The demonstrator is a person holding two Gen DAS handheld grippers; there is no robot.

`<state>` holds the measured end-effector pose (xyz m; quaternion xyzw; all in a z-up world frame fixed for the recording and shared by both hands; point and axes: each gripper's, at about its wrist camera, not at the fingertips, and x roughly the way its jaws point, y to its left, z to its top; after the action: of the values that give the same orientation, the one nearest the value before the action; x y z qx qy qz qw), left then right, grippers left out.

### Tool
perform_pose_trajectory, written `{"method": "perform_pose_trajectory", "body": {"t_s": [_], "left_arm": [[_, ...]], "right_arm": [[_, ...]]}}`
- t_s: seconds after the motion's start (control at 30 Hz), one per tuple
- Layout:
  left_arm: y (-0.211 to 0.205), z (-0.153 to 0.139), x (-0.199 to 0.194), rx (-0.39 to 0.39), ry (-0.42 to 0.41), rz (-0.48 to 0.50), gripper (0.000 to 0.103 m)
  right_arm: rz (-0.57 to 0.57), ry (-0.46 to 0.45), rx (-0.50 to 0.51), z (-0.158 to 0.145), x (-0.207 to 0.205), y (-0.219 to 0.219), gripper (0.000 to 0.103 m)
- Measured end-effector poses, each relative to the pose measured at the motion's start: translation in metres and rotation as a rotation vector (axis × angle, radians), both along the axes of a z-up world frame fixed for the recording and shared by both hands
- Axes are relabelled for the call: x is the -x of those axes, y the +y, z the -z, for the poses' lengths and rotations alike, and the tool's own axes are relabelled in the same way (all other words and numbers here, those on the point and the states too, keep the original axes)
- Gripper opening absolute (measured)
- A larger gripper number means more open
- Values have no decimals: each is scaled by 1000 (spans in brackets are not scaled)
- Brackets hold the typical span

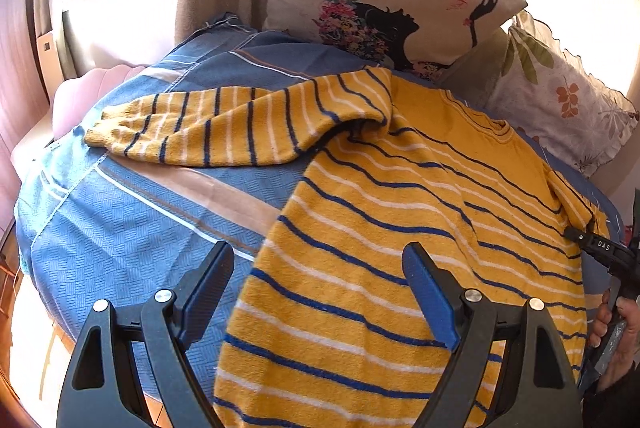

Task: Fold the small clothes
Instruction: 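Grasp the sweater sleeve cuff with the right gripper and lay it across the body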

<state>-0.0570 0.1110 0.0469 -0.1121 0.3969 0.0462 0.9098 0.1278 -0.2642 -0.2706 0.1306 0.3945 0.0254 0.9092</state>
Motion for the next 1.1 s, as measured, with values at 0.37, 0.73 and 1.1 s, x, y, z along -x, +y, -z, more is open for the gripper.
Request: {"method": "perform_pose_trajectory", "body": {"t_s": [0.37,0.73,1.1], "left_arm": [[34,15,-3,36,54,-44,85],[10,38,8,60,95,146,85],[-12,15,39,58,87,244,6]], "right_arm": [[185,63,-31,-173,15,-67,20],[-105,85,-305,-280,218,-57,52],[-191,11,-258,-312,299,18,10]]}}
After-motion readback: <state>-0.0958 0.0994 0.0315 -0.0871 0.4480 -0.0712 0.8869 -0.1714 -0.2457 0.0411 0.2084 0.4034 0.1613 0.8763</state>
